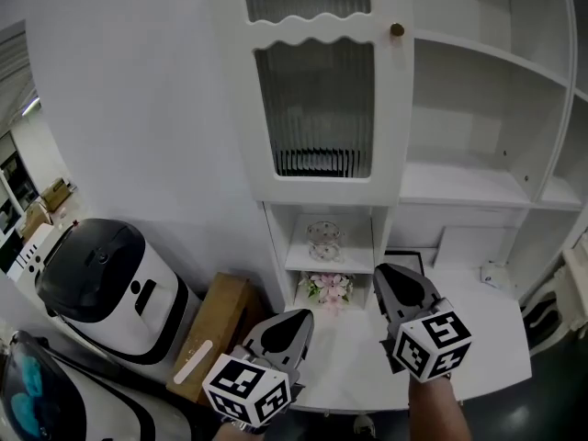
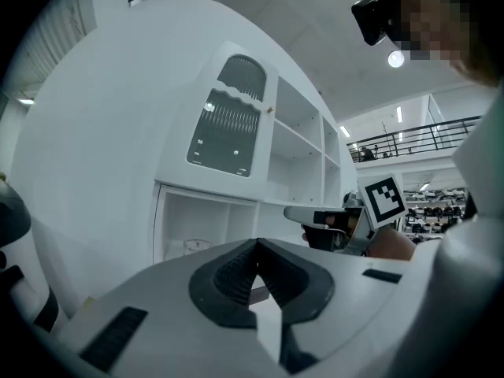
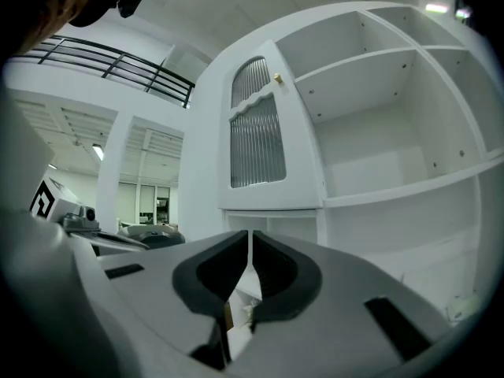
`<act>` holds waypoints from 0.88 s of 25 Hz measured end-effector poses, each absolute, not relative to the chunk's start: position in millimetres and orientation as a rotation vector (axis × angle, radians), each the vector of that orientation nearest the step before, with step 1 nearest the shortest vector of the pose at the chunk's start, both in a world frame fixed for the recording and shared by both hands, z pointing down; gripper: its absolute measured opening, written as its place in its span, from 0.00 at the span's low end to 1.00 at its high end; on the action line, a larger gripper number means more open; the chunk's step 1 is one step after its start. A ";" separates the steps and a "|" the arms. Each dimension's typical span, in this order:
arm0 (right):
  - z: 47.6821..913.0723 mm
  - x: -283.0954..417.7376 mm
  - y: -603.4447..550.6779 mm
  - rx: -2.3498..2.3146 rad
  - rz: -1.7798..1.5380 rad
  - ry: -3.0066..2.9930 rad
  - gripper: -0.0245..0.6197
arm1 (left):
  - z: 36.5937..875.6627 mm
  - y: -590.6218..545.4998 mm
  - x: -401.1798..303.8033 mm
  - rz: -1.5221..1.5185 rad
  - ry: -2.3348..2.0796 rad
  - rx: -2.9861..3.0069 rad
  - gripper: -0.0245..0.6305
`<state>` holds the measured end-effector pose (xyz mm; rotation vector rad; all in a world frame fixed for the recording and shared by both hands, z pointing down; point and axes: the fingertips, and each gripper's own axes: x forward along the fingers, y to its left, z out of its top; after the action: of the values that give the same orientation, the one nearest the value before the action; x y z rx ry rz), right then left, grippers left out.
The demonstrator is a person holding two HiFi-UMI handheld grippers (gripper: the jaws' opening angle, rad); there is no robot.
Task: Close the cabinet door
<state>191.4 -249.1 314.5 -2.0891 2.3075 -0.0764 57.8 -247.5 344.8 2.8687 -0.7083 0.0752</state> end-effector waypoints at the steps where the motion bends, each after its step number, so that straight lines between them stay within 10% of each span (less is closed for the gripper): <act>1: 316.3 187.2 -245.4 -2.097 -0.084 2.307 0.06 | 345.5 -245.8 55.4 0.073 -0.695 2.869 0.04; 22: 346.4 115.7 -185.7 -2.197 -0.139 2.246 0.05 | 368.0 -209.9 2.2 0.101 -0.531 2.877 0.04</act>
<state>115.7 -185.7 346.4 -2.1974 2.2465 -0.1389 2.2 -209.9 368.0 2.8774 -0.5314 0.1011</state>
